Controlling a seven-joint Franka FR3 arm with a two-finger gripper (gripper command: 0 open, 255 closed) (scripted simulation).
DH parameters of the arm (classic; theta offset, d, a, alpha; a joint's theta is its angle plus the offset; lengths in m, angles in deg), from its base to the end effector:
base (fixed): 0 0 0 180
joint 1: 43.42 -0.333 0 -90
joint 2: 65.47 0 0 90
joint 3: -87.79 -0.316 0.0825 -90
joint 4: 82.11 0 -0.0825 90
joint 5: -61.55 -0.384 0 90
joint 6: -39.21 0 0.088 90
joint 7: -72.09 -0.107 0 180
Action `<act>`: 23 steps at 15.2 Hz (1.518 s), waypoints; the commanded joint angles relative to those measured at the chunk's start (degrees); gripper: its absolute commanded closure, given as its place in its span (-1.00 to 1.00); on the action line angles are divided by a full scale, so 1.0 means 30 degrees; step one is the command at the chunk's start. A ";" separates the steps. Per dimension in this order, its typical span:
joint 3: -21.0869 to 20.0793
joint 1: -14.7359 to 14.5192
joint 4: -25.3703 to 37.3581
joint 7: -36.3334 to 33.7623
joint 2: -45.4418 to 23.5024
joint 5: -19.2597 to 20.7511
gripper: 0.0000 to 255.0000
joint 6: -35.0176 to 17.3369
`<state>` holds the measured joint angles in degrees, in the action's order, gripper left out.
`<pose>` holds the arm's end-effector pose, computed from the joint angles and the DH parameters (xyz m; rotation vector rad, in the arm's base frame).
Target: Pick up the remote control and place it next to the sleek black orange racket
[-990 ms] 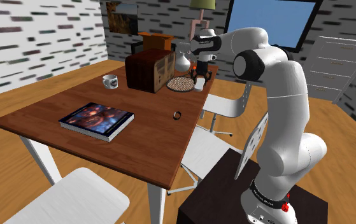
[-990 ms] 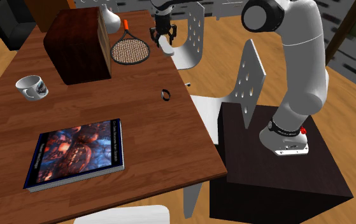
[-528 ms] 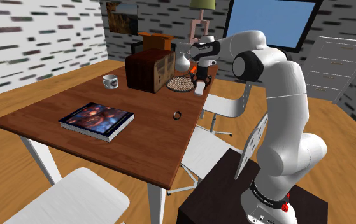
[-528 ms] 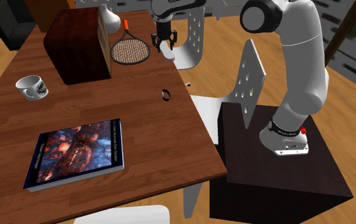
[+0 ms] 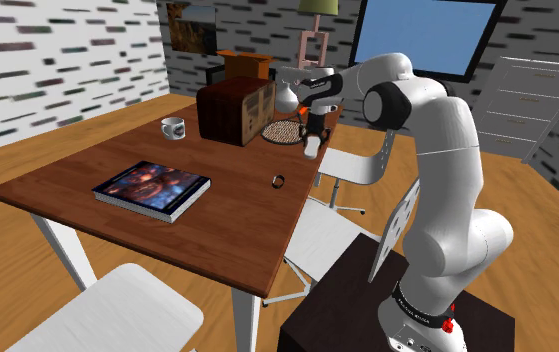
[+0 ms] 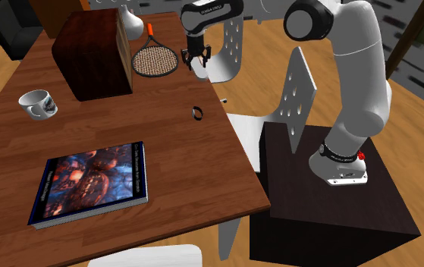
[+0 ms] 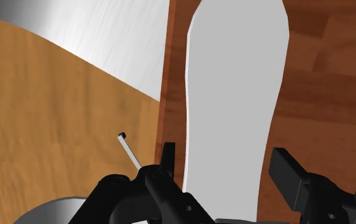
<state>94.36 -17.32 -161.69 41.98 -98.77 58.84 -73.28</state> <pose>0.6123 -0.3701 0.3729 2.6658 -1.6258 -0.0054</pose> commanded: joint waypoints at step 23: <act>0.0014 -0.0010 0.0776 -0.0038 0.0234 0.0032 -1.00 0.0989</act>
<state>94.41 -17.36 -160.18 41.89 -97.98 58.93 -71.15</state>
